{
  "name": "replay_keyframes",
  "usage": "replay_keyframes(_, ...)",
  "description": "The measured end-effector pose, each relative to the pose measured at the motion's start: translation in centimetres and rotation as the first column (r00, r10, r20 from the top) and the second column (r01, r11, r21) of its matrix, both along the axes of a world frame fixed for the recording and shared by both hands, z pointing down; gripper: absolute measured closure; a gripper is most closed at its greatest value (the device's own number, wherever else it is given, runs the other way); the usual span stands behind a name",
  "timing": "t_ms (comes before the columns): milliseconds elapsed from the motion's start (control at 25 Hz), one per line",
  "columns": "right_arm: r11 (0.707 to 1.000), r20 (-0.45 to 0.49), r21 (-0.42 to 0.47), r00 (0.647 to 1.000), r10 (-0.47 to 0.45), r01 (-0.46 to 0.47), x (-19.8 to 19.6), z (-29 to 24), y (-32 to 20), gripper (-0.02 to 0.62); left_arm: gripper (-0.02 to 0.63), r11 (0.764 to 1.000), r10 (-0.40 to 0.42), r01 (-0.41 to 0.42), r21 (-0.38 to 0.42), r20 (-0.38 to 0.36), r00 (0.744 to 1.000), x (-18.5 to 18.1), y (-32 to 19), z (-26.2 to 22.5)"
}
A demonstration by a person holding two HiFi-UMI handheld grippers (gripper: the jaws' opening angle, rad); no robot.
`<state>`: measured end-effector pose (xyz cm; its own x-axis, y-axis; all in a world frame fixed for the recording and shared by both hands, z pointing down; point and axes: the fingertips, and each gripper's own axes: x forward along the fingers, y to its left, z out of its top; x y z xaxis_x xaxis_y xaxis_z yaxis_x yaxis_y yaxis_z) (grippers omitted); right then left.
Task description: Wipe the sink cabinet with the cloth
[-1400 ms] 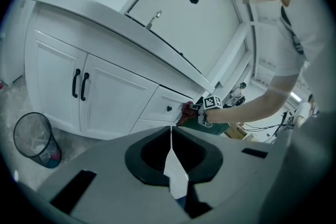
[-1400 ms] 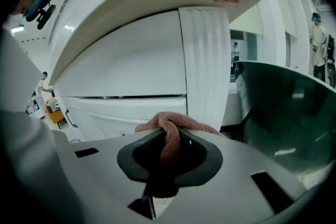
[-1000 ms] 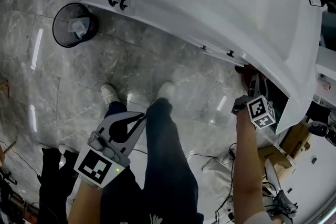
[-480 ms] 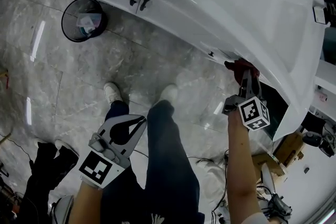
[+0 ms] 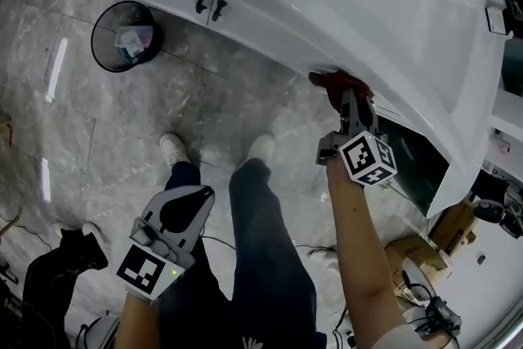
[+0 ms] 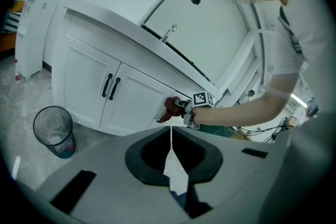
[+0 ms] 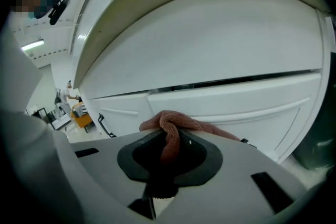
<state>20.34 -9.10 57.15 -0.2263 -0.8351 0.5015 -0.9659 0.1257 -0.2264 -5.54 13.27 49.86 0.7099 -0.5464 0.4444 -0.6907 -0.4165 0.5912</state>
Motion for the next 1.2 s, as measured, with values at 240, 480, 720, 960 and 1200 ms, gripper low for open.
replay_keyframes(240,0.999,0.062,-0.008,0.997,0.037,-0.037,1.4,2.7,-0.4,0.528,0.594,0.998,0.053,-0.053,0.019,0.016,0.998,1.9,-0.6,0.5)
replay_keyframes(480,0.998,0.077,-0.010,0.995,0.067,-0.067,4.5,5.3,-0.2,0.528,0.594,0.991,0.131,-0.131,-0.019,0.036,0.991,5.2,-0.5,1.3)
replay_keyframes(720,0.999,0.102,-0.017,0.993,0.050,-0.049,6.0,7.5,-0.1,0.529,0.594,0.986,0.167,-0.166,-0.031,0.031,0.986,8.3,-0.9,1.6)
replay_keyframes(960,0.999,0.098,-0.042,0.995,0.025,-0.021,7.7,9.2,0.3,0.529,0.594,0.983,0.177,-0.176,-0.043,0.019,0.984,10.8,-1.3,1.8)
replay_keyframes(1200,0.996,0.034,-0.087,0.999,0.004,-0.001,11.3,10.2,0.5,0.529,0.594,0.985,0.166,-0.165,-0.051,0.015,0.986,11.9,-2.3,2.4)
